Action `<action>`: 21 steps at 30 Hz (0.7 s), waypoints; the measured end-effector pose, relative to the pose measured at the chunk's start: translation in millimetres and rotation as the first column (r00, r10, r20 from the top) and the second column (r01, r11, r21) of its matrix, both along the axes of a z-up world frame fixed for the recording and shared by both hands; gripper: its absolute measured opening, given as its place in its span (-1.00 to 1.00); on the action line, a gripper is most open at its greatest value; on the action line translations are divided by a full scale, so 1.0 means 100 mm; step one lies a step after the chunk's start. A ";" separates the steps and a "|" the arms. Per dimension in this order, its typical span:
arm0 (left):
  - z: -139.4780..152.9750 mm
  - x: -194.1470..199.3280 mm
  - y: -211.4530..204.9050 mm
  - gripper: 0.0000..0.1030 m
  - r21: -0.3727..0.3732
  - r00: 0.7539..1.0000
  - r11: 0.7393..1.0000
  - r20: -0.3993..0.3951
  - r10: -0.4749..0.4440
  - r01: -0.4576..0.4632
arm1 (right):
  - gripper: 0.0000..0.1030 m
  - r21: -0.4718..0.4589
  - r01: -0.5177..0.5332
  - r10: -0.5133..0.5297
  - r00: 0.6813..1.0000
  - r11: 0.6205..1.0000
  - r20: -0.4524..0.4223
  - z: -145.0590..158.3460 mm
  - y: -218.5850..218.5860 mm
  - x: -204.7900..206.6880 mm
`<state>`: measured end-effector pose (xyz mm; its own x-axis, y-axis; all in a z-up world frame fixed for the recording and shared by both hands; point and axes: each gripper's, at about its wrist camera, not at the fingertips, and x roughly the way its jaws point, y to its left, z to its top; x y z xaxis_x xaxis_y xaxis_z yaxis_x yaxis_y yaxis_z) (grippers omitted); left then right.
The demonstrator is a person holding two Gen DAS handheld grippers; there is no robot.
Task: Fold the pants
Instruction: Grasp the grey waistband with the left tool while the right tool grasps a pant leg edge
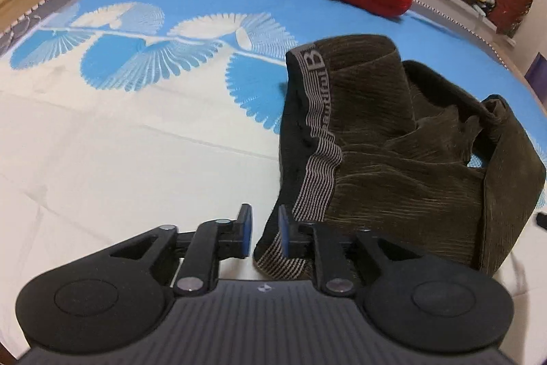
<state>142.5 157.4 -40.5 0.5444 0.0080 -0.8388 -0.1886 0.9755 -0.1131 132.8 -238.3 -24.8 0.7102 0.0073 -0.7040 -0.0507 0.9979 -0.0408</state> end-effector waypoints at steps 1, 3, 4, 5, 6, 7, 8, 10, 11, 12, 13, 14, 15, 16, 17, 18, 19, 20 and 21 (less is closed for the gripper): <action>-0.02 0.03 -0.01 -0.35 -0.006 1.000 1.000 -0.001 -0.003 0.003 | 0.04 -0.001 -0.019 0.019 0.999 1.000 -0.037 -0.10 0.06 0.09; -0.07 0.11 -0.05 0.09 0.003 1.000 1.000 -0.022 -0.017 0.018 | 0.08 0.000 -0.040 0.040 0.995 0.999 -0.094 -0.26 0.14 0.25; -0.10 0.14 -0.05 0.19 0.022 0.999 0.999 -0.033 -0.025 0.026 | 0.15 0.003 -0.049 0.049 0.992 0.999 -0.113 -0.32 0.16 0.32; -0.13 0.20 -0.08 0.35 0.034 0.999 0.999 -0.025 -0.031 0.031 | 0.25 0.011 -0.061 0.062 0.988 0.998 -0.139 -0.39 0.19 0.38; -0.17 0.25 -0.10 0.49 0.047 0.999 0.998 -0.040 -0.032 0.034 | 0.29 0.019 -0.074 0.076 0.984 0.997 -0.164 -0.45 0.23 0.43; -0.19 0.26 -0.11 0.54 0.068 0.998 0.997 -0.046 -0.031 0.034 | 0.34 0.024 -0.086 0.089 0.979 0.996 -0.181 -0.50 0.25 0.49; -0.23 0.31 -0.13 0.59 0.071 0.998 0.997 -0.050 -0.033 0.037 | 0.37 0.036 -0.098 0.103 0.973 0.995 -0.208 -0.56 0.29 0.53; -0.31 0.39 -0.17 0.62 0.062 0.996 0.997 -0.073 -0.050 0.055 | 0.39 0.052 -0.110 0.120 0.960 0.993 -0.254 -0.65 0.35 0.56; -0.35 0.41 -0.19 0.64 0.053 0.994 0.996 -0.092 -0.061 0.066 | 0.41 0.044 -0.115 0.123 0.953 0.992 -0.277 -0.69 0.38 0.57; -0.39 0.44 -0.20 0.64 0.045 0.991 0.996 -0.111 -0.071 0.077 | 0.46 0.029 -0.122 0.126 0.949 0.992 -0.290 -0.73 0.41 0.59; -0.44 0.45 -0.23 0.64 0.044 0.987 0.995 -0.133 -0.086 0.092 | 0.47 0.007 -0.133 0.129 0.946 0.991 -0.299 -0.76 0.45 0.58; -0.48 0.47 -0.26 0.64 0.051 0.983 0.993 -0.155 -0.096 0.105 | 0.47 -0.022 -0.147 0.133 0.943 0.989 -0.305 -0.78 0.48 0.58; -0.52 0.48 -0.29 0.64 0.062 0.978 0.991 -0.179 -0.107 0.120 | 0.47 -0.048 -0.160 0.139 0.943 0.986 -0.302 -0.78 0.50 0.56; -0.56 0.48 -0.31 0.63 0.072 0.973 0.989 -0.200 -0.115 0.132 | 0.44 -0.058 -0.165 0.141 0.944 0.985 -0.299 -0.76 0.51 0.54; -0.58 0.48 -0.33 0.62 0.075 0.970 0.987 -0.211 -0.123 0.141 | 0.24 -0.057 -0.159 0.136 0.945 0.986 -0.297 -0.73 0.49 0.52; -0.58 0.46 -0.34 0.52 0.078 0.968 0.986 -0.212 -0.131 0.150 | 0.07 -0.042 -0.153 0.134 0.945 0.987 -0.298 -0.71 0.48 0.50; -0.57 0.45 -0.36 0.43 0.074 0.967 0.984 -0.209 -0.145 0.164 | -0.24 -0.016 -0.151 0.139 0.943 0.988 -0.301 -0.67 0.45 0.47; -0.55 0.42 -0.37 0.29 0.079 0.962 0.979 -0.217 -0.166 0.187 | -0.46 0.008 -0.153 0.148 0.941 0.988 -0.303 -0.62 0.42 0.43; -0.53 0.40 -0.38 0.05 0.102 0.963 0.976 -0.209 -0.170 0.194 | -0.80 0.020 -0.158 0.157 0.940 0.987 -0.302 -0.56 0.39 0.39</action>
<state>182.0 119.1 -93.1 0.3696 0.0312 -0.9287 -0.0130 0.9995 0.0284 171.7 -199.7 -80.9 0.4546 0.0981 -0.8853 -0.2177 0.9760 -0.0037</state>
